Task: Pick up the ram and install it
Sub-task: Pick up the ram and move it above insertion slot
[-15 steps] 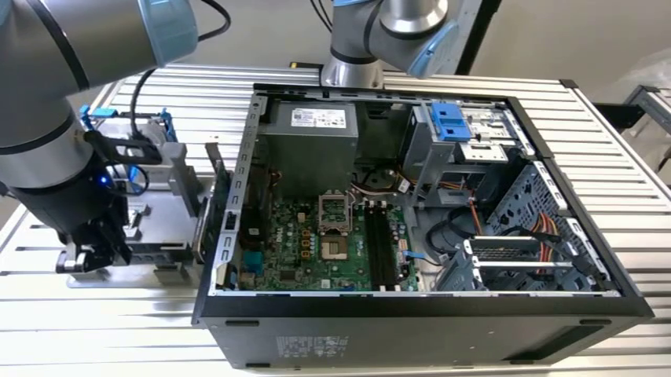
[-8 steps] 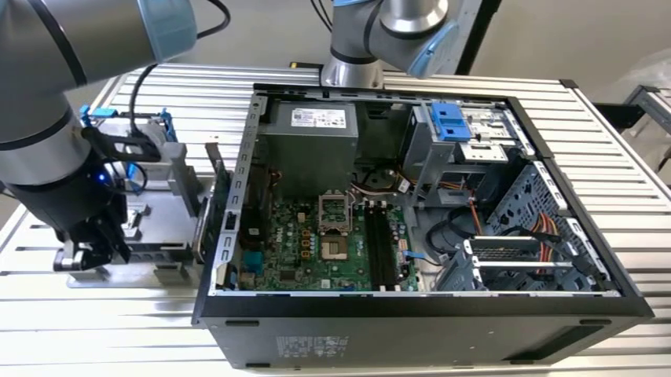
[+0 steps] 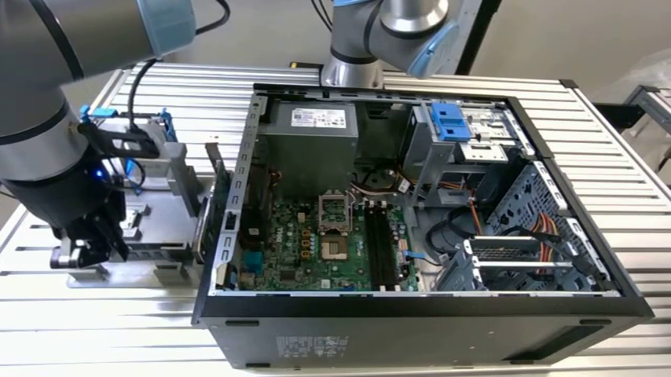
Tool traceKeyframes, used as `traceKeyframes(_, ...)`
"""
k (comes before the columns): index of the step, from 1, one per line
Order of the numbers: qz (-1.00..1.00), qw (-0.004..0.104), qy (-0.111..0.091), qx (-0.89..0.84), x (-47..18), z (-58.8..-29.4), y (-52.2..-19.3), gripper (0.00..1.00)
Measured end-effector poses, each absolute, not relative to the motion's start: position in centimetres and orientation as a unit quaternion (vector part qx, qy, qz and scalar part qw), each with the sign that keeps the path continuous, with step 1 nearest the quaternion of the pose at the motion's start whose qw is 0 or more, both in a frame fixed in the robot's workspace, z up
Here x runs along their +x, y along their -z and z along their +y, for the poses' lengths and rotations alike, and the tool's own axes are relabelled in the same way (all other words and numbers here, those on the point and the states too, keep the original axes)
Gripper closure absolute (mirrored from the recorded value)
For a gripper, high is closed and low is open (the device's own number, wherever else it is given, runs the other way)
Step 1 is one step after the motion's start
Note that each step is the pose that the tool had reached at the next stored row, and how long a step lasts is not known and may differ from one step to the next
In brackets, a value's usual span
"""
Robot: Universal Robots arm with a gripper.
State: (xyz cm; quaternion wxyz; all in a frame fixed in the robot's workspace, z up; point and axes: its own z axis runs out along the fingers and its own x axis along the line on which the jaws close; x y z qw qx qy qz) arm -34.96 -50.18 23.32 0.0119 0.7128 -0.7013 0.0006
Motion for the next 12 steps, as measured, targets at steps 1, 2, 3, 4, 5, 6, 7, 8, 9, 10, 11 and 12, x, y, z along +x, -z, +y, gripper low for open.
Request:
traceKeyframes(1, -0.702, 0.012, -0.001, 0.712, -34.96, -50.17, -23.39, 1.00)
traceKeyframes(2, -0.702, 0.012, -0.001, 0.712, -34.96, -50.17, -23.46, 1.00)
traceKeyframes(3, -0.702, 0.012, -0.001, 0.712, -34.96, -50.17, -23.53, 1.00)
traceKeyframes(4, -0.703, 0.012, -0.001, 0.711, -34.96, -50.17, -23.60, 1.00)
traceKeyframes(5, -0.703, 0.012, -0.001, 0.711, -34.96, -50.17, -23.66, 1.00)
traceKeyframes(6, -0.703, 0.012, 0.000, 0.711, -34.96, -50.17, -23.74, 1.00)
traceKeyframes(7, -0.703, 0.012, 0.000, 0.711, -34.96, -50.17, -23.82, 1.00)
traceKeyframes(8, -0.704, 0.012, 0.000, 0.710, -34.96, -50.17, -23.90, 1.00)
traceKeyframes(9, -0.704, 0.012, 0.000, 0.710, -34.96, -50.17, -23.97, 1.00)
traceKeyframes(10, -0.704, 0.012, 0.000, 0.710, -34.96, -50.17, -24.05, 1.00)
traceKeyframes(11, -0.704, 0.012, 0.000, 0.710, -34.96, -50.17, -24.14, 1.00)
traceKeyframes(12, -0.704, 0.012, 0.000, 0.710, -34.96, -50.17, -24.23, 1.00)
